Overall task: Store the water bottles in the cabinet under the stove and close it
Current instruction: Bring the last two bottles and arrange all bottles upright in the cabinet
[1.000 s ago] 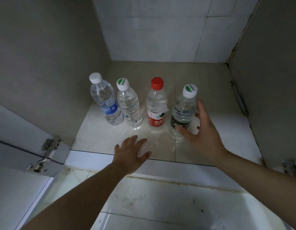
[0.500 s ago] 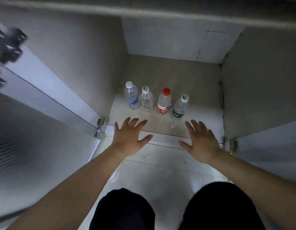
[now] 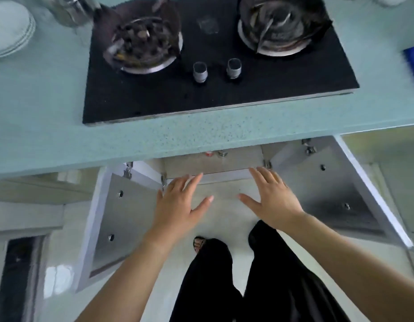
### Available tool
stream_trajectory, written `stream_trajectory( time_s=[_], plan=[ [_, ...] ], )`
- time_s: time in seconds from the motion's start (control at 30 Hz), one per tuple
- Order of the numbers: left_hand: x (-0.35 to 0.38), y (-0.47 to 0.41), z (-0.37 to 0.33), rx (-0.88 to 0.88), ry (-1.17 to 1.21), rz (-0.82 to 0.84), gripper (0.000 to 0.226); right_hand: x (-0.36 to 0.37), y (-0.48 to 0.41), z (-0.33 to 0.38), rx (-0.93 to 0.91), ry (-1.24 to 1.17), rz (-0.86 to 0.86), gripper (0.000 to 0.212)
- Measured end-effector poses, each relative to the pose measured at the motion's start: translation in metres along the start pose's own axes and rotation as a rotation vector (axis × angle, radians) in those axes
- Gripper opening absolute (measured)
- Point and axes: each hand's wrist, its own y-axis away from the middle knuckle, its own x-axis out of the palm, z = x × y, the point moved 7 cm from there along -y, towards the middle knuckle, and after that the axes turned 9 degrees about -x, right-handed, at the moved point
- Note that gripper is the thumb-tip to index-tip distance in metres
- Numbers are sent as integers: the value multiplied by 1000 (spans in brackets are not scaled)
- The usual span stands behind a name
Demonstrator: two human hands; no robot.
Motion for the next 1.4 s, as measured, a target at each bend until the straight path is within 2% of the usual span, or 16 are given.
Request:
stream_trajectory(
  time_s=[0.2,0.37,0.47,0.7,1.0,1.17,1.4],
  plan=[
    [-47,35,-54,230,-66,-20,75,-43,96,13,110,-75,-184,81],
    [-37,73,-112,417,-182,-28,77,-35,192,-11,277,-120,-317,81],
    [-19,103,-150,446,-230,-12,70,-21,262,-32,413,-180,-384,81],
    [74,256,-276,746,-276,96,65,40,490,-72,764,-283,-600,79],
    [216,526,-414,1413,-431,340,67,169,779,-48,1379,-466,-917,79],
    [269,644,-453,1717,-496,419,68,222,868,-23,1633,-540,-1072,79],
    [344,733,-502,1897,-605,489,65,261,934,-47,1783,-625,-1097,79]
  ],
)
